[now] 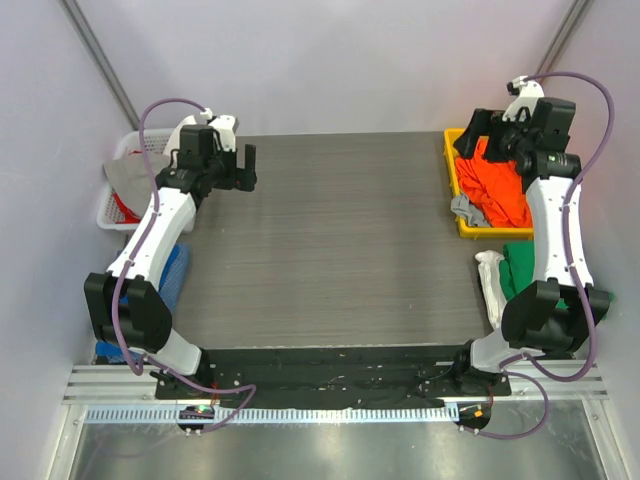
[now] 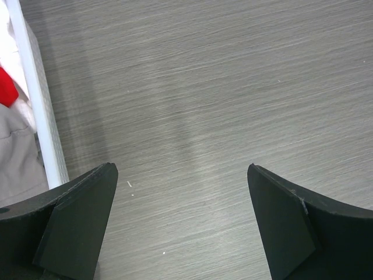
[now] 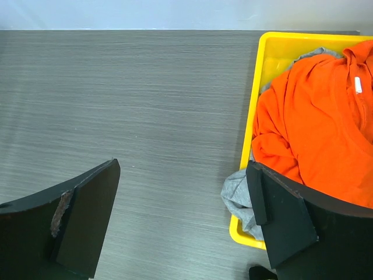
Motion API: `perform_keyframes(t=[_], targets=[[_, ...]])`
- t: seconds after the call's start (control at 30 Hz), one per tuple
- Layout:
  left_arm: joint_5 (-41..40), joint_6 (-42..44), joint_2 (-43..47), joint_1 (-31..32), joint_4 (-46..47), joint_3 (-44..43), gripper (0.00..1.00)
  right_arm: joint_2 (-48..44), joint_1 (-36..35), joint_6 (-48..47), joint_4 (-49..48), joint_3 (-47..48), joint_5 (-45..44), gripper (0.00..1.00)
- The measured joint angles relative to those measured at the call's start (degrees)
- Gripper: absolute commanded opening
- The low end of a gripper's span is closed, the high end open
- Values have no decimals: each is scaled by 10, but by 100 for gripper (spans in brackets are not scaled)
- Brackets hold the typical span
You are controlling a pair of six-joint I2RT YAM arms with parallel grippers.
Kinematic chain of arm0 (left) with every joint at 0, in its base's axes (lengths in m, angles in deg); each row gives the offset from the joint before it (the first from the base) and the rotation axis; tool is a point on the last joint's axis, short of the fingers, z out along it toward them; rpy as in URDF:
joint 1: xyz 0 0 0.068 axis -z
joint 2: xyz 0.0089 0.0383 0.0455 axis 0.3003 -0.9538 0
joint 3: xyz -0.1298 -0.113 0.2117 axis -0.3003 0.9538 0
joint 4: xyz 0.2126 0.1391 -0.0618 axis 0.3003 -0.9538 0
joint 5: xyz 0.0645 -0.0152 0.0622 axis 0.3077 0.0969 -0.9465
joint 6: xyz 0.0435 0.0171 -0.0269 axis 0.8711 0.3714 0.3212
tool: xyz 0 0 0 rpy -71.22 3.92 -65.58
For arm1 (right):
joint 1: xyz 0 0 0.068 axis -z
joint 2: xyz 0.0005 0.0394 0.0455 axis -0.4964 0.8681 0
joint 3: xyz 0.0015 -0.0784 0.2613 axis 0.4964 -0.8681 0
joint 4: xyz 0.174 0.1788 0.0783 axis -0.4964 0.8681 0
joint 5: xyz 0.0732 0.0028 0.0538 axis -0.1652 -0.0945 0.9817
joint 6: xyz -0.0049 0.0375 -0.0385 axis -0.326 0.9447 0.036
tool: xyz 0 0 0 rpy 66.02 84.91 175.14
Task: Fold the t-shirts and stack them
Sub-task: Grab the tshirt from the pile
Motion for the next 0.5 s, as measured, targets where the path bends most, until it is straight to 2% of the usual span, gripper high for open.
perform_keyframes(t=[0.2, 0.3, 0.5], targets=[[0, 0, 0, 4, 0, 0, 100, 0, 0, -6, -5, -16, -26, 97], [0, 2, 0, 5, 0, 0, 100, 12, -2, -11, -1, -11, -73, 94], [-2, 8, 0, 6, 2, 0, 100, 166, -2, -24, 52, 144, -179, 91]])
